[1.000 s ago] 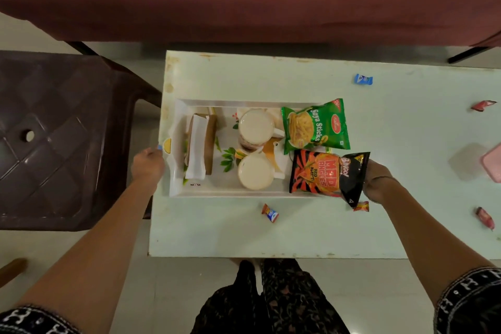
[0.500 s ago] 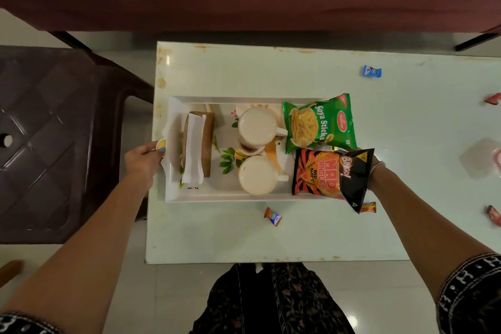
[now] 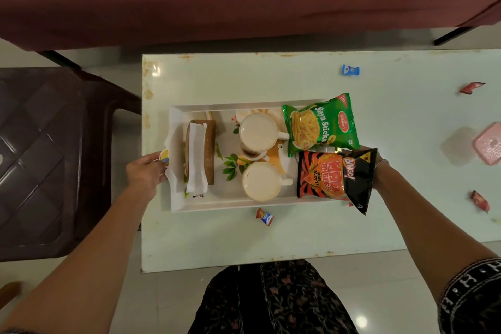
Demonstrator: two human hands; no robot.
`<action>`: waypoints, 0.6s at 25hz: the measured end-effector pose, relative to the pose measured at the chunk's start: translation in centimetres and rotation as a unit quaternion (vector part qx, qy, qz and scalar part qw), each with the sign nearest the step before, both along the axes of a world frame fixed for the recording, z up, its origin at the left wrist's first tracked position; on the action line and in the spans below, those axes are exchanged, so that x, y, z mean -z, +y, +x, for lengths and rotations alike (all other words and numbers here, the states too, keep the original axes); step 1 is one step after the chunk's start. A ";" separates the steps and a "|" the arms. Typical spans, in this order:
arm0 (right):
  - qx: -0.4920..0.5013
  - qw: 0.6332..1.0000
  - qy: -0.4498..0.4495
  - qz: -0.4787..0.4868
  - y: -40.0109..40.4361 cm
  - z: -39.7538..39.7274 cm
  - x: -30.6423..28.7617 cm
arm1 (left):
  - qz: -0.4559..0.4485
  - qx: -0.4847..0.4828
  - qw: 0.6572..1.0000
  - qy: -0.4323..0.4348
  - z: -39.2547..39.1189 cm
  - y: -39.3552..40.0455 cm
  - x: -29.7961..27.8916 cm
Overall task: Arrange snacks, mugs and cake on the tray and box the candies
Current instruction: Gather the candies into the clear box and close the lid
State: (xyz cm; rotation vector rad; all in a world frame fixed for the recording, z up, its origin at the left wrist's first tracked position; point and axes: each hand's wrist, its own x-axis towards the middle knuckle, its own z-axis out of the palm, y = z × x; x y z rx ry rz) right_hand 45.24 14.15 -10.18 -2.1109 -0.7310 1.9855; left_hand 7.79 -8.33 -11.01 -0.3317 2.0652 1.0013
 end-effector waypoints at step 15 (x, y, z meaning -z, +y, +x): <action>0.009 1.000 0.016 -0.002 8.2 14.0 -3.9 | 0.052 -0.012 0.998 -0.011 14.5 8.2 -4.9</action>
